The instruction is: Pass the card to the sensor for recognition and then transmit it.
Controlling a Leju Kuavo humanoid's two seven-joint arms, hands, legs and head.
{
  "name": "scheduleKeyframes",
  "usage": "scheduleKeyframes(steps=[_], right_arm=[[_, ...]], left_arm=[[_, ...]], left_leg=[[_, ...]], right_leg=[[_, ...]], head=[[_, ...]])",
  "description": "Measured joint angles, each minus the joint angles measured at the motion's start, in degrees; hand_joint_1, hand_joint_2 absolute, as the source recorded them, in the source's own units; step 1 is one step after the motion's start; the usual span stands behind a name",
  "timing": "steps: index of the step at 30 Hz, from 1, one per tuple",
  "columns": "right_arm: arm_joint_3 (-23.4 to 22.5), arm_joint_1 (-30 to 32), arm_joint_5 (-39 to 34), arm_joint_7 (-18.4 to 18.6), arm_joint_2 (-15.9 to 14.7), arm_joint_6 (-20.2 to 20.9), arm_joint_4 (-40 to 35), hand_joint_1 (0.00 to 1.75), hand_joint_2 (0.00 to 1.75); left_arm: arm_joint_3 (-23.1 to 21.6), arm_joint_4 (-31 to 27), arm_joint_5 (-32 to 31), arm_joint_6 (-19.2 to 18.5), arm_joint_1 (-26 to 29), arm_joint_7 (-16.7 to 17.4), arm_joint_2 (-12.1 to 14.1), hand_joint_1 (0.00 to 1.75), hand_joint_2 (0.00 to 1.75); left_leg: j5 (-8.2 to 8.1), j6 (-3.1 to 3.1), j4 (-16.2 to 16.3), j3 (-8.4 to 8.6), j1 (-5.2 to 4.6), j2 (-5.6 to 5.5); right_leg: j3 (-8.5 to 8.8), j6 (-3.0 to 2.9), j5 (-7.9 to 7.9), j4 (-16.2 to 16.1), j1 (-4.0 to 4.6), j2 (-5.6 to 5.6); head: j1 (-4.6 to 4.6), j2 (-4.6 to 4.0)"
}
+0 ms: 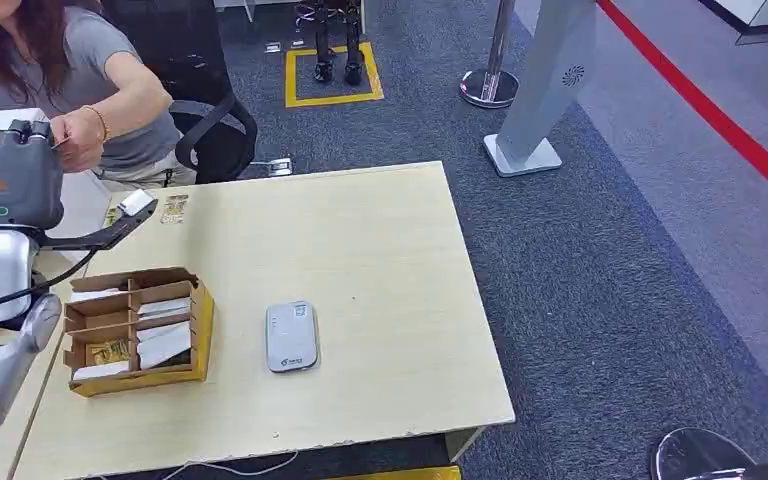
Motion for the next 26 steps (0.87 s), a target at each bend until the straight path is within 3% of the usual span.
scheduleKeyframes(steps=[26], right_arm=[[0.02, 0.67, -0.50, 0.04, 0.00, -0.02, 0.15, 0.00, 0.00]], left_arm=[[-0.63, 1.31, 0.00, 0.57, 0.29, 1.36, -0.02, 0.00, 1.75]], left_leg=[[0.00, 0.00, 0.00, 0.00, 0.00, 0.00]], right_leg=[[0.00, 0.00, 0.00, 0.00, 0.00, 0.00]], head=[[0.00, 0.00]])
